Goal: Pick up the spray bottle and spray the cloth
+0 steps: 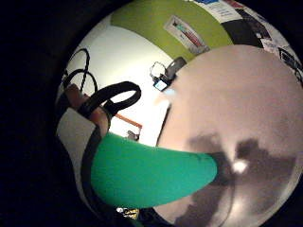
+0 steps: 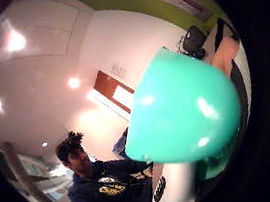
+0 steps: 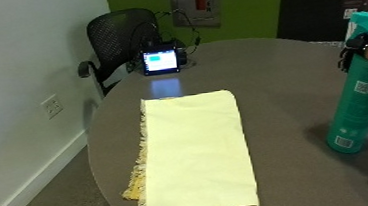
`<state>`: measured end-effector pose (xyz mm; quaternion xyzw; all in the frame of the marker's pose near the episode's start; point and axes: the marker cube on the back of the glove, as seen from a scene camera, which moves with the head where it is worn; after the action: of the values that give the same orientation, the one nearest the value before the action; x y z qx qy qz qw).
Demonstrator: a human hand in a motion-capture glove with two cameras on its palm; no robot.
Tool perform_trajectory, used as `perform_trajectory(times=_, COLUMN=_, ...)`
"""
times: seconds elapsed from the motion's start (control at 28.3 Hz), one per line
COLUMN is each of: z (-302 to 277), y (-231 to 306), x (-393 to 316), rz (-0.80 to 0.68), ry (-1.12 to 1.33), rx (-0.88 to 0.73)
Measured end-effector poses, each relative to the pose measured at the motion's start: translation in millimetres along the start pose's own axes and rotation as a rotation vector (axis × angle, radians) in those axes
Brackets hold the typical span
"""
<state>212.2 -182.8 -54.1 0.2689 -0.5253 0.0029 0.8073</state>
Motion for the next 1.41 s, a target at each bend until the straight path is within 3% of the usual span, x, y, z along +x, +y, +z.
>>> perform_trajectory(times=0.32, z=-1, y=15, x=3, rz=-0.083, ry=0.064, rx=0.208)
perform_trajectory(times=0.74, z=61, y=14, x=-59, rz=-0.025, ry=0.173, rx=-0.021)
perform_trajectory(times=1.17, z=175, y=-23, x=-89, rz=0.307, ry=0.520, rx=-0.310)
perform_trajectory(times=1.41, z=210, y=-38, x=-89, rz=0.524, ry=0.732, rx=-0.442)
